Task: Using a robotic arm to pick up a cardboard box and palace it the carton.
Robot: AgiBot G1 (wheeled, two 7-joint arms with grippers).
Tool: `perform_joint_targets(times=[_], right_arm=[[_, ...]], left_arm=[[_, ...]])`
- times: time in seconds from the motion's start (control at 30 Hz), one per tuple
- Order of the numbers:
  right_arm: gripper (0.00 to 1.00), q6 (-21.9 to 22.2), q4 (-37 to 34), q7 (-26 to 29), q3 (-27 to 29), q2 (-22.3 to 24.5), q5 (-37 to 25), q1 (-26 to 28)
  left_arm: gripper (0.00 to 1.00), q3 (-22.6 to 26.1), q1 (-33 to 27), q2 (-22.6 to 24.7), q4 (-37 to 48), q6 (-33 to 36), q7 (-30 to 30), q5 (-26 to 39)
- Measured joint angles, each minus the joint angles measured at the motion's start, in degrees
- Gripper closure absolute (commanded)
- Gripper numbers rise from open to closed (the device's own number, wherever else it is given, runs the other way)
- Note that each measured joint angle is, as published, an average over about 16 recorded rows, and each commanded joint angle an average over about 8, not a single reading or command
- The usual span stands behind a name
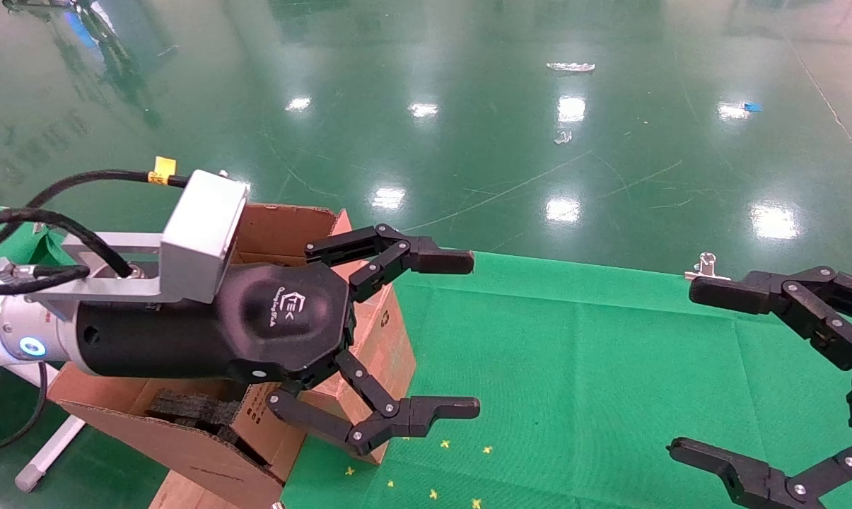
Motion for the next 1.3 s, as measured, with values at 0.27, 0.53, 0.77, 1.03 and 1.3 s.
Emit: perform_joint_targets(times=[0.27,0.53,0.77,1.03,1.3], right_arm=[[0.0,0.0,0.0,0.0,0.0,0.0,0.0,0.0],[0.0,0.0,0.0,0.0,0.0,0.0,0.0,0.0],[0.0,0.0,-0.1,0.0,-0.1,0.0,0.0,0.0],[0.0,0.0,-0.1,-0.1,-0.1,0.0,0.1,0.0],[0.0,0.0,-0.1,-0.1,-0.1,0.0,0.1,0.1]], left_arm=[[0.0,0.3,-0.2,0.0,-0.1,0.1,-0.1,0.5],[0.0,3.1,-2.2,0.7,-0.6,0.5,-1.4,5.8],[0.0,9.6,-8.5,2.8,-1.2,2.0,-5.4,18.5],[0.0,20.9,-21.1,5.5,-1.3,4.4,-11.5,34.4],[0.0,34.4,-35.5,6.2,-0.1,5.6,-14.9,44.1]])
